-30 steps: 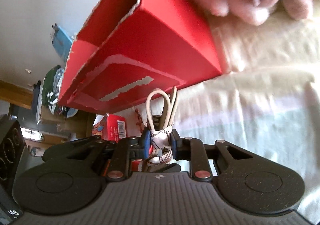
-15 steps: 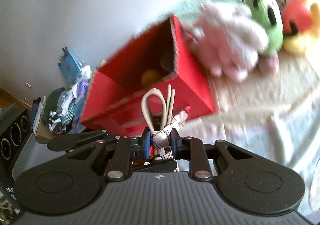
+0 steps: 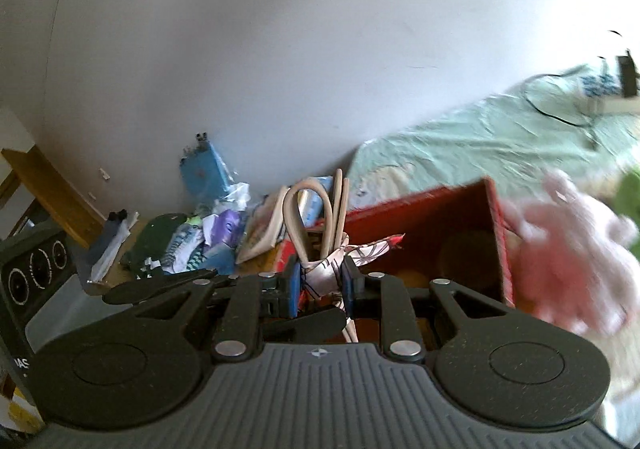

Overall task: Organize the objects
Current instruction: 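Lift the shoe with the right gripper and carry it over the box, then lower the shoe into the red box beside the gourd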

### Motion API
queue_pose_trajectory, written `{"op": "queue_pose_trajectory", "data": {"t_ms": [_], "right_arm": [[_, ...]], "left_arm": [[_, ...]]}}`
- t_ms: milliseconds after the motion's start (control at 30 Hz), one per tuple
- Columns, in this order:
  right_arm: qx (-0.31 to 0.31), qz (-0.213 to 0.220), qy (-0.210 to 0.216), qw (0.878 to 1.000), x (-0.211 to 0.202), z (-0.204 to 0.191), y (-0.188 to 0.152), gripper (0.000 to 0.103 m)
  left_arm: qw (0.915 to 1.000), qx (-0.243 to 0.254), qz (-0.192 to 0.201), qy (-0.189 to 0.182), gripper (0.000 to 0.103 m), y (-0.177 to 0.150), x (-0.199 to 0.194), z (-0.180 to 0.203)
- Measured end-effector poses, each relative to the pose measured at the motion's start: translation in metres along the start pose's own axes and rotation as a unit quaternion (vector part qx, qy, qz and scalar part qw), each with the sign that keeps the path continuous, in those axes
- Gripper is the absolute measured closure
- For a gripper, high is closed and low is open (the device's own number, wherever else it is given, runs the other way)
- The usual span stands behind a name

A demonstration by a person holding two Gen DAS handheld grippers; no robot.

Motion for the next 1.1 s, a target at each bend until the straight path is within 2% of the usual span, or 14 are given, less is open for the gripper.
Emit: {"op": "queue_pose_trajectory", "data": {"t_ms": [133, 300, 567, 700, 867, 1000, 1100], "right_arm": [[-0.019, -0.014, 0.004, 1.000, 0.028, -0.006, 0.006, 0.081], [-0.034, -0.062, -0.018, 0.997, 0.075, -0.002, -0.003, 0.081], [-0.015, -0.187, -0.069, 0.980, 0.136, 0.031, -0.040, 0.081], [-0.006, -0.234, -0.091, 0.968, 0.152, 0.042, -0.056, 0.081], [-0.011, -0.266, -0.116, 0.957, 0.167, 0.050, -0.065, 0.081], [-0.006, -0.282, -0.134, 0.950, 0.177, 0.059, -0.069, 0.081], [0.001, -0.289, -0.141, 0.947, 0.182, 0.063, -0.071, 0.080]], "left_arm": [[0.9994, -0.026, -0.006, 0.021, 0.058, -0.004, 0.003, -0.034], [0.9959, -0.068, -0.050, 0.031, 0.058, -0.025, 0.040, -0.069], [0.9812, -0.118, -0.150, 0.029, 0.059, -0.080, 0.096, -0.095], [0.9718, -0.134, -0.192, 0.031, 0.059, -0.096, 0.105, -0.099], [0.9624, -0.145, -0.225, 0.044, 0.058, -0.110, 0.115, -0.107], [0.9575, -0.146, -0.242, 0.057, 0.058, -0.116, 0.118, -0.111], [0.9555, -0.140, -0.249, 0.073, 0.054, -0.118, 0.118, -0.112]]}}
Point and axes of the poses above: each gripper's, at about its wrist camera, not at the fingertips, and x roughly the way its jaws point, z to its right, y to its top, the point moved 8 cm from there along x, roughly the way its jaws point, and after that the axes turned 4 degrees about x, right-handed, at the moved point
